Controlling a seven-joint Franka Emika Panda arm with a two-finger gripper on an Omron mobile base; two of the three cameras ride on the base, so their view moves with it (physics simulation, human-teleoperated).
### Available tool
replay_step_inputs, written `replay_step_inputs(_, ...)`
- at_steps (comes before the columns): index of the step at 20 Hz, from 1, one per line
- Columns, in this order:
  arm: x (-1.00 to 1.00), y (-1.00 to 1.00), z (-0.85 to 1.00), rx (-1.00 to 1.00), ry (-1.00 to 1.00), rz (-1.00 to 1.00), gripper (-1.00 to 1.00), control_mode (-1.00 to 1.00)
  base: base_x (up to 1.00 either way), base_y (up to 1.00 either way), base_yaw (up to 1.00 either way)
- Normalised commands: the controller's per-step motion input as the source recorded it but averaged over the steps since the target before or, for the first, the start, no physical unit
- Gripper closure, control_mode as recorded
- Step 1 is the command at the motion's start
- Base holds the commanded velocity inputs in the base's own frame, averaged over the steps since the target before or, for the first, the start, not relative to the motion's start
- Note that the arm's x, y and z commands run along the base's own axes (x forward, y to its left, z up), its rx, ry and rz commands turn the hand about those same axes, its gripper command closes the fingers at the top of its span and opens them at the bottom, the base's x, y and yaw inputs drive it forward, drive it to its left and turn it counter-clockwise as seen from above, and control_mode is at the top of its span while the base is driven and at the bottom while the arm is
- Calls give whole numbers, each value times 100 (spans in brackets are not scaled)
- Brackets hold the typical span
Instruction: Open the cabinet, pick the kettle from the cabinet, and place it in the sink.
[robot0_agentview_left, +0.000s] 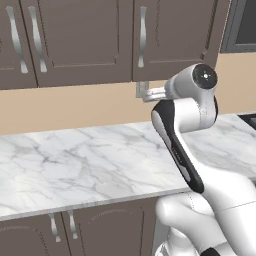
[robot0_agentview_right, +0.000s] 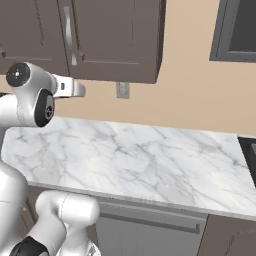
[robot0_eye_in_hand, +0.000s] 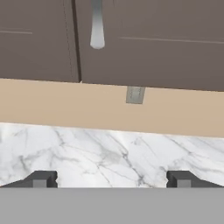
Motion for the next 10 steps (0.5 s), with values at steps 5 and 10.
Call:
replay_step_inputs(5,0,8,24,0,-2,0,-100,-100,0,0,0)
replay_step_inputs(10,0,8,30,0,-4,0,-100,-100,0,0,0)
